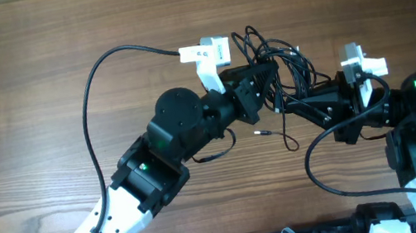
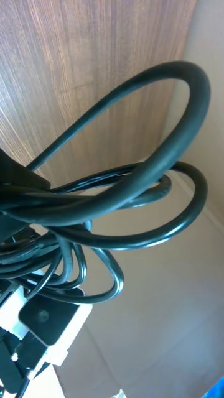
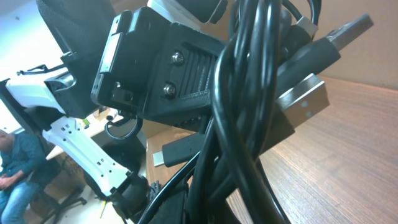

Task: Untangle cables

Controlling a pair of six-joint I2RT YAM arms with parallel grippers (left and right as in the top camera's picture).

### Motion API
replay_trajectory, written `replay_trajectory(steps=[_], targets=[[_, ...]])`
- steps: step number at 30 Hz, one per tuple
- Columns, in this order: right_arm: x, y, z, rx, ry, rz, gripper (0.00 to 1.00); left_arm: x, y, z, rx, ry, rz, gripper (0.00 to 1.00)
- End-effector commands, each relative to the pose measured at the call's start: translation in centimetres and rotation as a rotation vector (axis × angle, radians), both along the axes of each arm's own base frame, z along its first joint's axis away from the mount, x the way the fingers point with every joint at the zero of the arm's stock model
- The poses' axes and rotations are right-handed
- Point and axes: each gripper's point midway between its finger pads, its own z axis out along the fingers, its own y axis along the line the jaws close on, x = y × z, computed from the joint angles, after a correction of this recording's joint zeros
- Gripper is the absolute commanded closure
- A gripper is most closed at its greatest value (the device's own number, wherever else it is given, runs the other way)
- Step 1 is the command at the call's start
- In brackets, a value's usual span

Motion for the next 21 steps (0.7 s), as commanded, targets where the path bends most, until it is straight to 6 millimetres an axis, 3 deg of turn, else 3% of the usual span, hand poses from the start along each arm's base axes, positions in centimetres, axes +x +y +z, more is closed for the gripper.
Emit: replay_trajectory(steps=[1,3,5,9,12,16,21], targets=[[-3.4,0.5,0.1,0.016,-0.022,0.189,0.96,3.9,4.3,3.2,-0.074,-0.049,0.275,0.96],[-3.3,0.5,0.1,0.015,-0.022,0.184,0.95,3.7,4.0,3.1,-0.048,-0.072,0.255,0.96],[-2.5,0.4,0.0,0.012,-0.010,0.137,0.74,3.1,3.4,3.1,0.021,-0.157,0.204,0.96],[0.2,0.0,-0.4,0.027,0.131,-0.023,0.44,2.3,3.0,3.2,0.122,-0.292,0.150,0.96],[1.7,-0.5,-0.9,0.042,0.222,-0.124,0.28,2.8,4.0,3.8,0.144,-0.325,0.210,0.96],[2.5,-0.8,-1.5,0.042,0.264,-0.177,0.22,2.9,4.9,4.4,0.193,-0.394,0.255,0.96],[2.6,-0.9,-1.1,0.060,0.286,-0.182,0.22,3.1,5.0,3.5,0.296,-0.445,0.254,0.96]])
